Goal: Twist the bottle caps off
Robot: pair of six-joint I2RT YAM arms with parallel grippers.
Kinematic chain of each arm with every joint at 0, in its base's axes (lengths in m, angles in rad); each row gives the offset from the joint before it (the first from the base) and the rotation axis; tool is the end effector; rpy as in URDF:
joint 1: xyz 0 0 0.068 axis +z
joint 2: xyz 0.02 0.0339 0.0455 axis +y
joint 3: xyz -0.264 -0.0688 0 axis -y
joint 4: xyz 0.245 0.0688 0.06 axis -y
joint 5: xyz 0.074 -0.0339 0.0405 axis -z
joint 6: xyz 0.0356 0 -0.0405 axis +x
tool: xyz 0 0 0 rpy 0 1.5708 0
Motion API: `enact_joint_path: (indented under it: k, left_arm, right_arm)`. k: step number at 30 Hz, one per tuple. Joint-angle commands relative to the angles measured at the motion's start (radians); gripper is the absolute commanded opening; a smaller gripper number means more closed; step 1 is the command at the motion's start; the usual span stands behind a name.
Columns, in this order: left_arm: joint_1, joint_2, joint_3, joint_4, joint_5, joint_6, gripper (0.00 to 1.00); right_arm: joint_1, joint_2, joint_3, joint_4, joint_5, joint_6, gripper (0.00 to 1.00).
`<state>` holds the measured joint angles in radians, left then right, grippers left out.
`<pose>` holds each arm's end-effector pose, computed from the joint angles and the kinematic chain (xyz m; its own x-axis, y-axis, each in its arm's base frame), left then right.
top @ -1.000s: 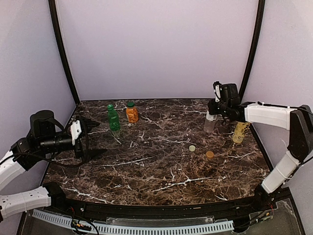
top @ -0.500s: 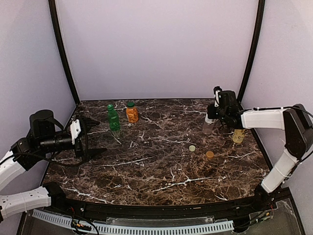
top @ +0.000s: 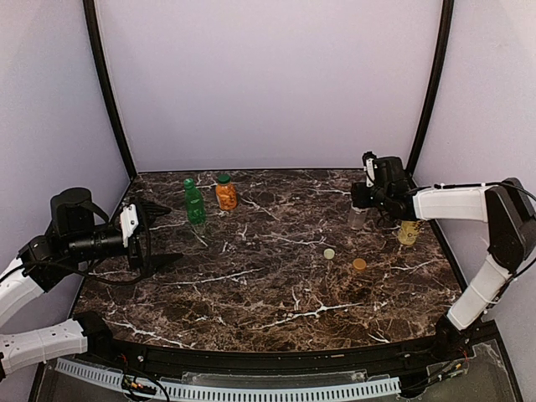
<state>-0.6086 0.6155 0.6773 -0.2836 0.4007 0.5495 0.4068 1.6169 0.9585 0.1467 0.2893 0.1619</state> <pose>0.1147 -0.0968 0.3175 0.2841 0.3882 -0.8767 0.8094 0.3930 0.4363 0.3318 0.1319 0.2218 -0.4681 -0.0335 -0.8830 -0.0763 0.9971 0.0027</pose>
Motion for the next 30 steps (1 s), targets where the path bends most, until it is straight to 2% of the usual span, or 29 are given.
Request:
enact_joint_path:
  k: [1,3,4,5,10,13,17,20,23,25,26,28,30]
  left_arm:
    - [0.007,-0.007,-0.019,0.018,0.010,-0.006,0.99]
    - [0.007,-0.007,-0.015,0.020,-0.001,-0.018,0.99]
    - [0.007,-0.008,-0.010,0.022,-0.008,-0.039,0.99]
    - [0.009,-0.008,0.001,0.028,-0.029,-0.056,0.99]
    - [0.035,0.033,0.060,0.075,-0.137,-0.195,0.99]
    - [0.053,0.098,0.124,0.025,-0.200,-0.195,0.99]
    - [0.063,0.265,0.244,-0.214,-0.215,-0.137,0.99]
    - [0.074,0.412,0.346,-0.330,-0.262,-0.060,0.99]
    - [0.113,0.547,0.530,-0.492,-0.285,-0.013,0.99]
    - [0.163,0.722,0.683,-0.601,-0.311,-0.039,0.98]
    - [0.191,0.766,0.770,-0.630,-0.322,-0.047,0.98]
    - [0.229,0.850,0.840,-0.673,-0.319,-0.072,0.97]
    - [0.259,0.878,0.828,-0.614,-0.294,-0.101,0.97]
  right_arm:
    - [0.004,-0.040,0.031,-0.027,-0.007,-0.025,0.73]
    - [0.004,-0.054,0.046,-0.046,-0.006,-0.035,0.84]
    - [0.004,-0.062,0.059,-0.062,-0.007,-0.037,0.94]
    - [0.005,-0.069,0.077,-0.085,-0.009,-0.039,0.98]
    - [0.010,-0.141,0.172,-0.227,-0.020,-0.039,0.98]
    - [0.012,-0.209,0.201,-0.254,-0.058,-0.041,0.99]
    - [0.015,-0.310,0.212,-0.253,-0.150,-0.036,0.99]
    - [0.019,-0.377,0.203,-0.239,-0.230,-0.028,0.99]
    - [0.027,-0.427,0.189,-0.226,-0.308,-0.014,0.99]
    - [0.034,-0.449,0.185,-0.222,-0.349,-0.002,0.98]
    - [0.038,-0.457,0.184,-0.222,-0.372,0.004,0.99]
    - [0.045,-0.469,0.187,-0.223,-0.408,0.014,0.99]
    - [0.051,-0.478,0.189,-0.227,-0.438,0.022,0.99]
